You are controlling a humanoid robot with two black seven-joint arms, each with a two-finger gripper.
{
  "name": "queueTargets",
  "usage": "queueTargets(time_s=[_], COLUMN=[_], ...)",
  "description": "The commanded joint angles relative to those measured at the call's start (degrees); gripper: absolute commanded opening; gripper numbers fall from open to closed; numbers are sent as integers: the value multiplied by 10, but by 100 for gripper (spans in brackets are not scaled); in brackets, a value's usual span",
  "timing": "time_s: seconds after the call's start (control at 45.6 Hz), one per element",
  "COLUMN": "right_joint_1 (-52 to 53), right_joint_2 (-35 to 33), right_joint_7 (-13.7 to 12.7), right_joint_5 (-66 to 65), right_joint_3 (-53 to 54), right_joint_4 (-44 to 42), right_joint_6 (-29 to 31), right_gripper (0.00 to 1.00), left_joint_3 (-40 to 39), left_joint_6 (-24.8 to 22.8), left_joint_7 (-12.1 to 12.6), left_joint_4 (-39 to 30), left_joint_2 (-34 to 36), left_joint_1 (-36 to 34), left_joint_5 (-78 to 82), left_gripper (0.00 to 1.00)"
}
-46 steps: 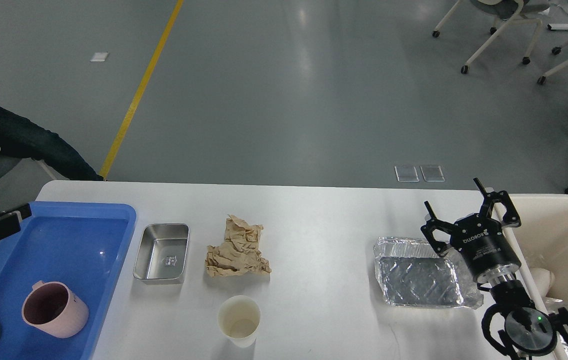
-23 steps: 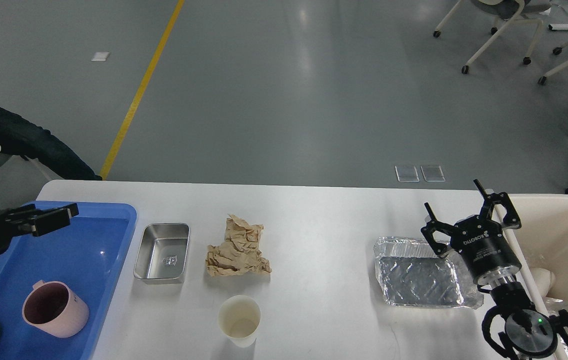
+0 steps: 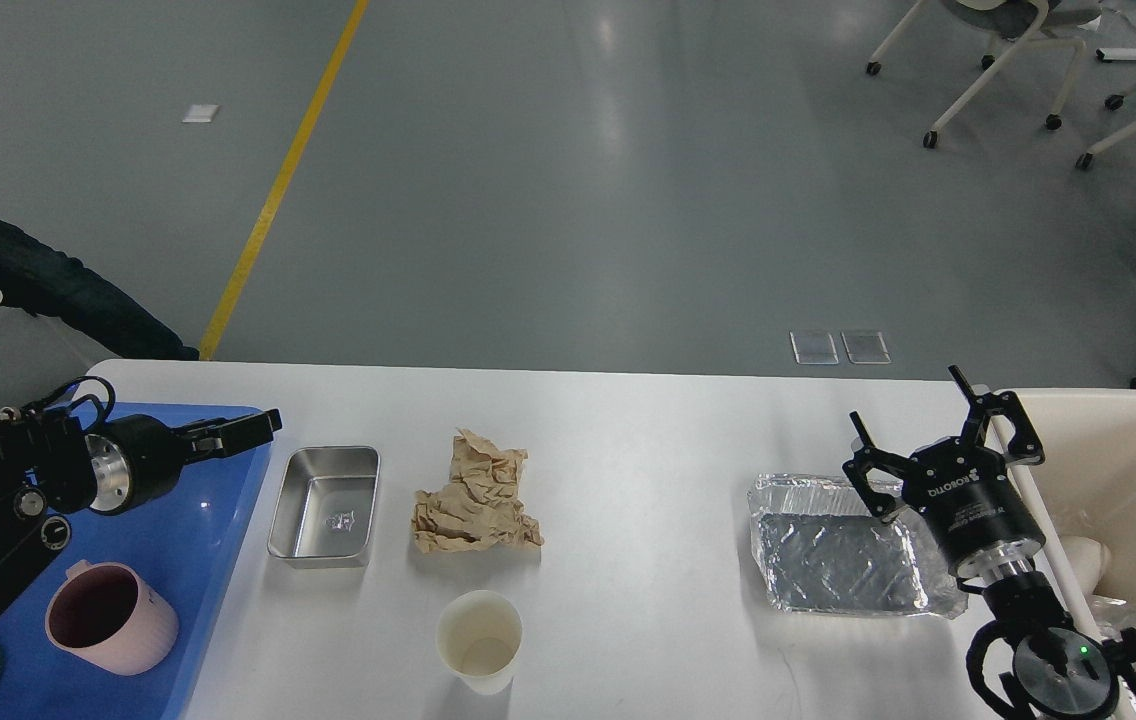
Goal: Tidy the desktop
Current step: 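Reach the left gripper to the small steel box and grasp it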
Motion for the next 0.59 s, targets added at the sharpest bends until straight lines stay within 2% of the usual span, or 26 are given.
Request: queueTargets(time_s=[0.0, 0.132, 0.438, 0.57], right_joint_1=[0, 0, 0, 0], right_joint_2=[0, 0, -1, -1], right_joint_7=[0, 0, 0, 0], right_joint_5=[0, 0, 0, 0], right_joint_3=[0, 0, 0, 0], right_joint_4=[0, 0, 0, 0], right_joint_6=[1, 0, 1, 1], right_gripper=[100, 100, 100, 100], left_joint_3=[36, 65, 69, 104], left_joint_6=[37, 67, 68, 69], left_joint_7=[0, -2, -2, -2], left_joint_4=[33, 64, 95, 97], left_joint_2=[-20, -42, -79, -77], left_joint_1=[0, -1, 0, -1], left_joint_5=[-3, -7, -4, -5], left_gripper=[97, 97, 93, 89])
